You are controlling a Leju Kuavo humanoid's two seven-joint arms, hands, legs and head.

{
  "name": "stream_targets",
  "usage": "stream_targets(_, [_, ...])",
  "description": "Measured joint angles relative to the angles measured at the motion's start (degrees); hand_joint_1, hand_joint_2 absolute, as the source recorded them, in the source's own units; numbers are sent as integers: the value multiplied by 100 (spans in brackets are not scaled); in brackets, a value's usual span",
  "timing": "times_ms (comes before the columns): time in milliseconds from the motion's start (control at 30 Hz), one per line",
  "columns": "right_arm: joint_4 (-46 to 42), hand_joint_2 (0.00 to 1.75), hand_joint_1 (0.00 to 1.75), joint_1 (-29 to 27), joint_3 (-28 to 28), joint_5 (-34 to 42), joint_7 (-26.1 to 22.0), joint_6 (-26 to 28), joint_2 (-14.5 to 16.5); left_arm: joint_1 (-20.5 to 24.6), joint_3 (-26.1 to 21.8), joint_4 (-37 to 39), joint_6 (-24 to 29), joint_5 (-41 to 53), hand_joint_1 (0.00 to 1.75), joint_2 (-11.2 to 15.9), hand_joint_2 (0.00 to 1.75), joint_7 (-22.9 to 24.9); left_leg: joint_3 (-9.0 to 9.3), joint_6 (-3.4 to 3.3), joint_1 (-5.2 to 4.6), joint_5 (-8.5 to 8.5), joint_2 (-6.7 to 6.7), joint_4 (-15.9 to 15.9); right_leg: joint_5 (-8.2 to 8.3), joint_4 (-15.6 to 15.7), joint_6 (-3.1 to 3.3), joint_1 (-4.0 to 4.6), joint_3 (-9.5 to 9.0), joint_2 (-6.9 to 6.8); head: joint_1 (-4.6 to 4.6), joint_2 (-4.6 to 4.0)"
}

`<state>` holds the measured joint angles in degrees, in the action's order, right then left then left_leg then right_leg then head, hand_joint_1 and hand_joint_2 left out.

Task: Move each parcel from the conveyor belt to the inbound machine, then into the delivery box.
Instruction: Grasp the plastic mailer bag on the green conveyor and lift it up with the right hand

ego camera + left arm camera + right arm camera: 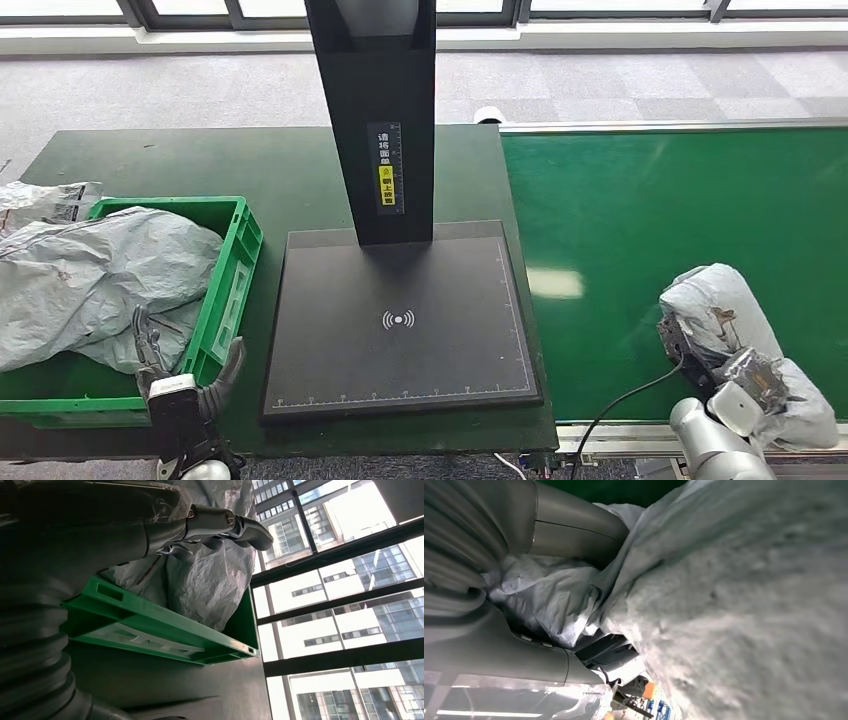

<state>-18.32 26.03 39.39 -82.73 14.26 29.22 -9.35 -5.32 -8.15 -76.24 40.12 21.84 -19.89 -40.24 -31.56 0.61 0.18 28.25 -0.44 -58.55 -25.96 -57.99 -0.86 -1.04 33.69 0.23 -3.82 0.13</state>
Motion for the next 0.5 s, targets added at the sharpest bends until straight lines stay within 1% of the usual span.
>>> stream_targets(67, [3, 175, 175, -2, 0, -21, -97, 158, 3, 1, 0, 2, -1, 0, 0, 0, 175, 0, -2, 0, 0, 0, -1, 0, 0, 0, 0, 0, 0, 0, 0, 0])
stream_targets(100, [-2, 175, 175, -10, 0, -8, -249, 327, 19, 0, 0, 2, 0, 0, 0, 0, 175, 0, -9, 0, 0, 0, -1, 1, 0, 0, 0, -1, 0, -1, -1, 0])
stream_targets(133, [-98, 175, 175, -43, 10, 42, -612, 560, 76, 0, 0, 2, 0, 0, 0, 0, 175, 0, -23, 0, 0, 0, 0, 2, 0, -1, 0, -1, 1, -1, -1, 0])
stream_targets(167, [-266, 175, 175, -87, 34, 123, -1119, 768, 168, 0, 0, 2, 0, 0, 0, 0, 175, 0, -38, 2, 0, 2, 3, 4, 0, -1, 0, -1, 2, 3, -2, 0])
stream_targets(200, [-506, 175, 175, -131, 73, 232, -1747, 924, 312, 0, 0, 2, 0, 0, 0, 0, 175, 0, -50, 3, 2, 4, 14, 7, 0, -1, 1, 0, 6, 13, -2, 0])
stream_targets(233, [-795, 175, 175, -176, 116, 335, -2446, 1023, 493, 1, 0, 2, 1, 1, 0, 0, 175, 0, -57, 6, 3, 6, 29, 8, 1, -1, 2, 2, 11, 28, -2, 0])
stream_targets(300, [-1316, 175, 175, -241, 168, 508, -3596, 1075, 918, 4, 4, 5, 1, 18, 0, -1, 175, 0, -50, 11, 5, 10, 57, 10, 3, -1, 6, 9, 20, 57, -1, 0])
stream_targets(333, [-1568, 175, 175, -287, 169, 572, -4044, 1083, 1156, 8, 13, 10, 0, 34, 0, -1, 175, -1, -36, 14, 5, 9, 62, 11, 4, -2, 9, 14, 23, 63, 0, 0])
stream_targets(367, [-1820, 175, 175, -337, 151, 630, -4383, 1088, 1413, 13, 29, 19, -1, 56, 0, -2, 175, -1, -24, 19, 6, 5, 60, 13, 5, -3, 12, 18, 26, 62, 0, 0])
stream_targets(400, [-2055, 175, 175, -381, 110, 678, -4610, 1092, 1664, 18, 47, 29, -1, 77, 0, -2, 175, -2, -14, 25, 9, -2, 51, 15, 5, -4, 14, 21, 29, 56, 1, 0])
stream_targets(433, [-2261, 175, 175, -417, 26, 726, -4713, 1092, 1885, 22, 62, 39, -1, 92, 0, -2, 175, -2, -5, 31, 11, -9, 38, 18, 6, -5, 16, 23, 32, 45, 2, 0])
stream_targets(500, [-2607, 175, 175, -483, -311, 874, -4654, 1093, 2240, 25, 75, 50, -1, 115, 0, -2, 175, -2, -11, 39, 17, -18, 14, 22, 4, -7, 20, 24, 34, 23, 1, 0])
